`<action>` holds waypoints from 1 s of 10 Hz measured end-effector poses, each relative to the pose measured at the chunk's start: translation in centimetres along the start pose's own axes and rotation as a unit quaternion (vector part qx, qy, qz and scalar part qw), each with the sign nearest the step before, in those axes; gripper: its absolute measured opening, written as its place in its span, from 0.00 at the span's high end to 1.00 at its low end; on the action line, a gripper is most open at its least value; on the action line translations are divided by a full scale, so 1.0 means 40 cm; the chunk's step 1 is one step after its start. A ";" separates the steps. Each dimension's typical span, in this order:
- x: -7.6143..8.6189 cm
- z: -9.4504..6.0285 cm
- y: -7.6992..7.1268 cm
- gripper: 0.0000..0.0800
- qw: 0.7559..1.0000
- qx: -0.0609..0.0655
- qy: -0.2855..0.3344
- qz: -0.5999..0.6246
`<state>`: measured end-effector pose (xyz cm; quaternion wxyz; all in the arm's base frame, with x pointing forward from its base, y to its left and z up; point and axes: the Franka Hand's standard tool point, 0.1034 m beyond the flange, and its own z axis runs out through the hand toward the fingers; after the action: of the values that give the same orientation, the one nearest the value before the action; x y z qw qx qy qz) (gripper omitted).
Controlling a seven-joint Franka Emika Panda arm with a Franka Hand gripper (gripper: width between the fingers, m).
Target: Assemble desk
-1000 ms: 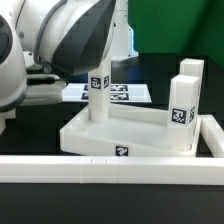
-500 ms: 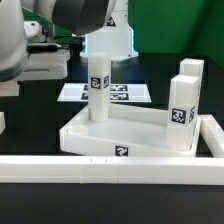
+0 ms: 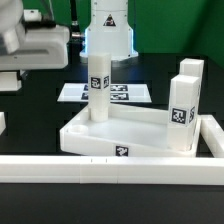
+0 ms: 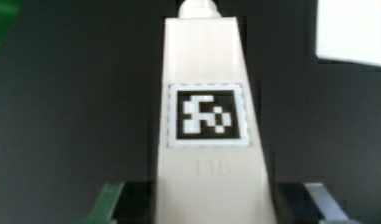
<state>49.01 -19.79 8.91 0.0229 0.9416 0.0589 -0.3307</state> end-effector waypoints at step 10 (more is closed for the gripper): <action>0.032 -0.164 -0.069 0.64 0.955 0.037 0.286 0.076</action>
Offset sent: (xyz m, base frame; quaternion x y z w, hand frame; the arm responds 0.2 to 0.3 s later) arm 0.0085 -0.0021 0.0049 -0.1170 0.1611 -0.0183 0.9798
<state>53.72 -16.39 13.20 -0.0044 0.9987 -0.0210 -0.0472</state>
